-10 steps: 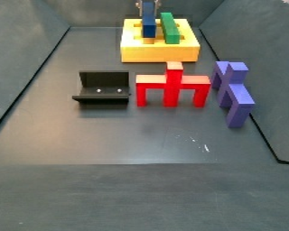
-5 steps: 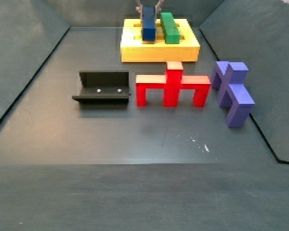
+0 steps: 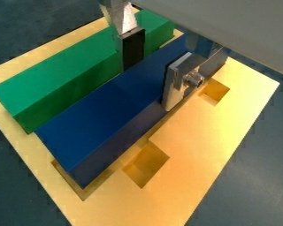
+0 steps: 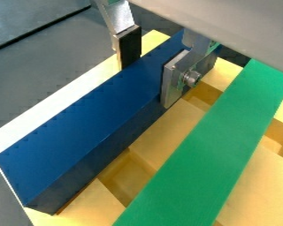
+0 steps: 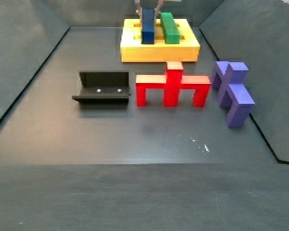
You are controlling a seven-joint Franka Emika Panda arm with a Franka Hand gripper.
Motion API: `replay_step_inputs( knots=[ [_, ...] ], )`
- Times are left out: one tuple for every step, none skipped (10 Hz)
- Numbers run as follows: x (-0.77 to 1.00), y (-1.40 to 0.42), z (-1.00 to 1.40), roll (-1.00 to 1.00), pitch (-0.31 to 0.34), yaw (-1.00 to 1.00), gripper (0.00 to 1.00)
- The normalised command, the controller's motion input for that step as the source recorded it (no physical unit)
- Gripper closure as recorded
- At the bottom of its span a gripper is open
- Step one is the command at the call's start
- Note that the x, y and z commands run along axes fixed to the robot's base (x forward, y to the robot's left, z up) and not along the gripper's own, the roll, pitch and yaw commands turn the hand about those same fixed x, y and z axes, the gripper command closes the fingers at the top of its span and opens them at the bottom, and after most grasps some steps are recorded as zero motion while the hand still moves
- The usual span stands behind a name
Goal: Pick up the blue object. Move up. Move to above the board. Insert the blue object.
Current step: Insert the blue object.
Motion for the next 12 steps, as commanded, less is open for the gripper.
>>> replay_step_inputs(
  knots=[
    [0.33,-0.13,-0.13,0.0,0.0,0.07,1.0],
    [0.44,-0.06,-0.14,0.01,0.006,0.06,1.0],
    [0.43,0.0,-0.15,0.05,0.033,0.04,1.0],
    [0.34,0.0,-0.18,0.08,0.047,0.0,1.0],
    [0.02,0.0,-0.17,0.06,0.0,0.0,1.0],
    [0.0,0.0,-0.17,0.01,0.0,0.0,1.0],
    [-0.04,0.0,-0.19,0.0,-0.026,0.0,1.0],
    [-0.12,0.0,-0.19,0.0,-0.04,0.0,1.0],
    [-0.03,0.0,-0.18,0.0,0.0,0.0,1.0],
    [-0.09,0.0,-0.27,-0.03,-0.019,0.0,1.0],
    [0.0,0.0,-0.29,-0.01,-0.024,0.0,1.0],
    [0.0,0.0,-0.35,0.0,-0.004,0.0,1.0]
  ],
)
